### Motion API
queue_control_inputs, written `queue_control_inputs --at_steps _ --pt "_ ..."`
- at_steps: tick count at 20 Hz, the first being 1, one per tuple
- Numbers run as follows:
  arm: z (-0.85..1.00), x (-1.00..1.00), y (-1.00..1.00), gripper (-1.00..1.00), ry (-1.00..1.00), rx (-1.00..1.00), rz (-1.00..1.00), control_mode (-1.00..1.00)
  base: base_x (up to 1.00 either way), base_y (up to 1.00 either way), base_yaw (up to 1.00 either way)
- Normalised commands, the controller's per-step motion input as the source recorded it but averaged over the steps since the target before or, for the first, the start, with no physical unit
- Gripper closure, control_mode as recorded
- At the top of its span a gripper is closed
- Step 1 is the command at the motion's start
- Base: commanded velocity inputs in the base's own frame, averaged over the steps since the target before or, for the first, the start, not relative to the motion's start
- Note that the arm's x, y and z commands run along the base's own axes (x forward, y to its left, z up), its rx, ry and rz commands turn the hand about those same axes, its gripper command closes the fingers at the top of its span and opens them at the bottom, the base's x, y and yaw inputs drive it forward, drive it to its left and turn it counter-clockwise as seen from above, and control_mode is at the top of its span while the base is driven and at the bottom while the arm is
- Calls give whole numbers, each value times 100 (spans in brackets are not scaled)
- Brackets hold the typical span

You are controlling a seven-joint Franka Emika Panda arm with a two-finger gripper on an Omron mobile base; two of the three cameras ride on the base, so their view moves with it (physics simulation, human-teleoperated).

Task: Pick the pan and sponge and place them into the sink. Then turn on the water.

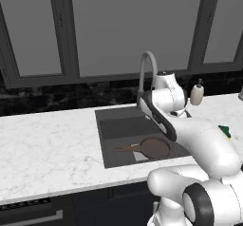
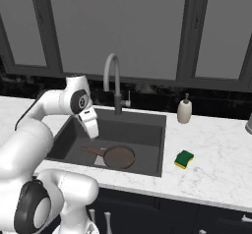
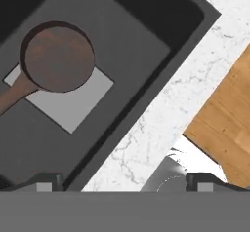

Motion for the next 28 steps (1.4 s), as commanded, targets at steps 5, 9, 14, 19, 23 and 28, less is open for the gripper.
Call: queue_control_inputs --at_steps 5,9,14,19,23,28 --pt "0 -19 -95 -100 -4 25 21 -100 0 0 0" --pt "0 -47 -100 -100 -1 22 17 -100 0 0 0" --pt "0 -27 -100 -100 0 22 16 -100 0 0 0" --pt "0 10 -69 -100 13 4 11 -100 0 0 0" --pt "-1 21 -31 -100 16 -15 0 -100 0 0 0" --pt "-19 4 -44 -100 1 -9 0 -100 0 0 0"
